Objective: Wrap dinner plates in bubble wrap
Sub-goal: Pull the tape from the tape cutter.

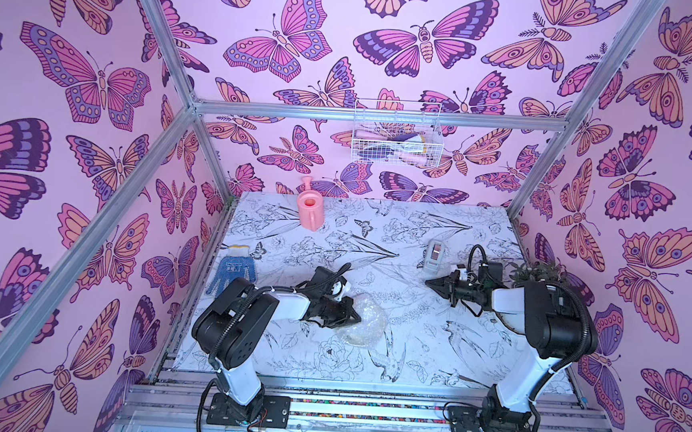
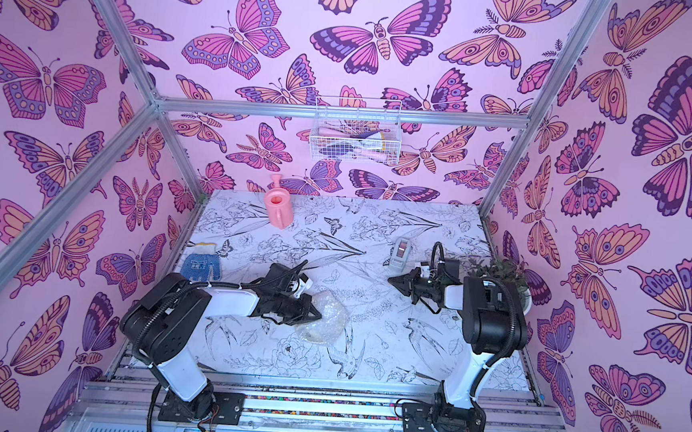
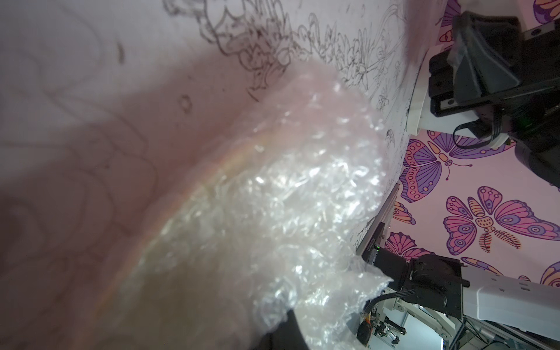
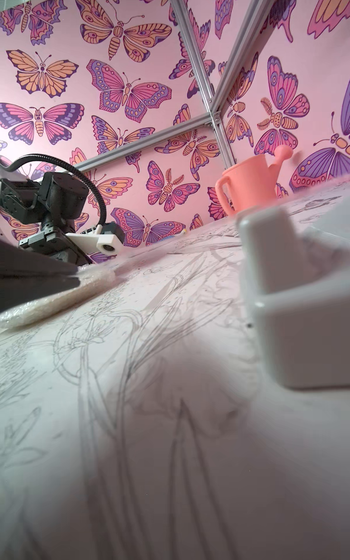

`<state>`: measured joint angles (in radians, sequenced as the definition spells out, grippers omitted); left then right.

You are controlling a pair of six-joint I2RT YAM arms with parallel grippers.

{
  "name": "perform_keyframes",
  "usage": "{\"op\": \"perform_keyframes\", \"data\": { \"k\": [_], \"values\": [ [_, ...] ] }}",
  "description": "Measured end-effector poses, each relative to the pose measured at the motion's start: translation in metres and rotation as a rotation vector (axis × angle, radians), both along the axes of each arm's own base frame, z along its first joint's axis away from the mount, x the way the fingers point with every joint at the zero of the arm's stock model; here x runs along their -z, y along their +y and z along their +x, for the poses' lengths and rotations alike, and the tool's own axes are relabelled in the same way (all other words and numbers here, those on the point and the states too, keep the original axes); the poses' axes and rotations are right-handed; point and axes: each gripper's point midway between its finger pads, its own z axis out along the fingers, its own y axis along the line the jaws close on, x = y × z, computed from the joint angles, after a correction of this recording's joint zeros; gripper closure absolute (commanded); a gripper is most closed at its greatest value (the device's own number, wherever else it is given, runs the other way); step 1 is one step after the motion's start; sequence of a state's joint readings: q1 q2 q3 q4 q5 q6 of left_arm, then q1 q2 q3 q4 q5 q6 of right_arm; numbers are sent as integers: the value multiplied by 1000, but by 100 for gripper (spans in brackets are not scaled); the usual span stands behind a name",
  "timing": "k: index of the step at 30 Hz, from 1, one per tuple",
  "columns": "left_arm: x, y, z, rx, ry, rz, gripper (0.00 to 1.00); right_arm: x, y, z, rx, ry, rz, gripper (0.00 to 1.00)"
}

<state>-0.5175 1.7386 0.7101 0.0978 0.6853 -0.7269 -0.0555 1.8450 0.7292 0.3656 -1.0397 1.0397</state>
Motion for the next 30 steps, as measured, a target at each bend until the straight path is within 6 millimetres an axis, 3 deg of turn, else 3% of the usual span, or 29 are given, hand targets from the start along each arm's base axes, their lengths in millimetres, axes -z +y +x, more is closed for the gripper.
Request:
{"op": "perform_keyframes", "data": {
  "k": [9,13,18,22,25,28,30],
  "values": [
    [0,0,0,0,0,0,100,5,-1,-4,-3,-2,-16,100],
    [0,0,0,0,0,0,100,11,-2,-5,4,-6,-38,88],
    [0,0,0,0,0,0,100,30,10,-42,-54,79,-59,80],
    [0,0,0,0,0,0,100,25,19,-65,-89,107,-67,79],
    [0,0,0,0,0,0,100,14,17,-70,-89,82,-93,76],
    [0,0,0,0,0,0,100,0,14,-61,-94,-5,-146,73],
    [0,0,0,1,0,-1,100,-9,10,-45,-95,-75,-185,72]
  ]
}}
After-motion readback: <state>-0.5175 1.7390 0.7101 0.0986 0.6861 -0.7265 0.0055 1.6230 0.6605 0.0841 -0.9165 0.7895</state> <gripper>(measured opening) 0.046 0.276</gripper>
